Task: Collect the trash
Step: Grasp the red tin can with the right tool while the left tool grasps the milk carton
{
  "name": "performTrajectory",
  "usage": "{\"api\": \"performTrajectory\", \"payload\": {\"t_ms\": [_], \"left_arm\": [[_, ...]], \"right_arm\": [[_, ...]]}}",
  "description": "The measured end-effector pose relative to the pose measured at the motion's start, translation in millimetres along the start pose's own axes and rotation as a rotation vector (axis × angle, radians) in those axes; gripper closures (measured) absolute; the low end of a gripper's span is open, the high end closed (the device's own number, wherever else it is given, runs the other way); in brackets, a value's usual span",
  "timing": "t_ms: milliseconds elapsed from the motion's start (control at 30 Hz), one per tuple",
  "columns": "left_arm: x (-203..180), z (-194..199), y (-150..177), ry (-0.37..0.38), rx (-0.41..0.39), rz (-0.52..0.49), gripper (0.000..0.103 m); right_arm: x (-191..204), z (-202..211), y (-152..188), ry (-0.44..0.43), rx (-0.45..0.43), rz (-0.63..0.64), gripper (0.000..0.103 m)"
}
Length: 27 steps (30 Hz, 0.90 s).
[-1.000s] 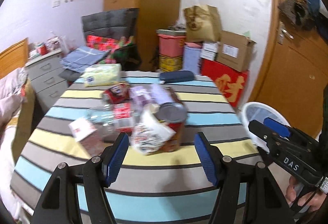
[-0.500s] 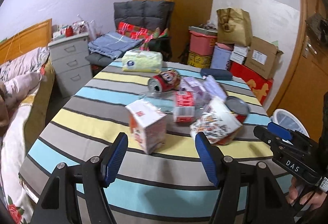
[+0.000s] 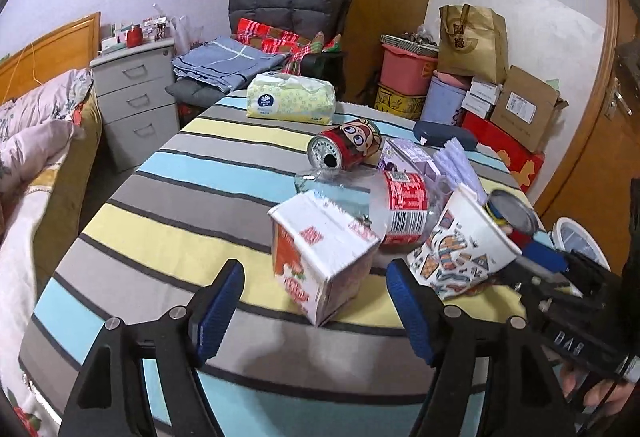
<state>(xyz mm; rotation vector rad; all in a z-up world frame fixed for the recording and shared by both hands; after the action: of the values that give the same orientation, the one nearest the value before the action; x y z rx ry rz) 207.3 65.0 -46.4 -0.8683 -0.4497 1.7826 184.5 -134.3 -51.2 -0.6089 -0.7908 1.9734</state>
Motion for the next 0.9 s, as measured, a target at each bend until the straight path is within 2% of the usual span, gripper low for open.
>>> {"api": "performTrajectory", "payload": {"t_ms": [233,567,700,733,767,867,900], "left_arm": [[-7,-18,-3,0.003,0.017,0.026,0.029],[0,-36,-2,-0.041,0.03,0.051,0.029],[5,-35,-5,-0.046,0.004,0.061,0.03],[6,-34,-7,-0.047,0.0,0.063,0.03],[6,-34,-7,-0.043,0.003,0.063,0.036],[4,-37,-8,-0.018,0.024,0.069,0.044],[4,-37,-8,-0.022,0.025,0.069,0.044]], "right_arm": [[0,-12,-4,-0.006,0.023,-0.028,0.04],[-2,-15,-7,0.013,0.016,-0.057,0.04],[-4,-19,-7,0.001,0.022,-0.073,0.04],[-4,-19,-7,0.002,0.022,-0.074,0.04],[-3,-19,-7,0.004,0.023,-0.074,0.04],[-3,-20,-7,-0.003,0.023,-0.082,0.04],[-4,-20,-6,-0.005,0.023,-0.085,0.041]]}}
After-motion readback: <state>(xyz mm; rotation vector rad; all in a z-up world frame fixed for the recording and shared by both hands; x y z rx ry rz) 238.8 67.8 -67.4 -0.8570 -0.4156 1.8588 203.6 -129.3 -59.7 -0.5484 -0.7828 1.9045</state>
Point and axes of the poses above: each gripper's, at about its wrist camera, not at the fingertips, and z roughly against the way its jaws point, x to its left, y to its underside, the point moved 6 cm from there along -z, roughly the way its jaws point, and after that the axes turned 15 degrees about z, right-handed, at the moved point
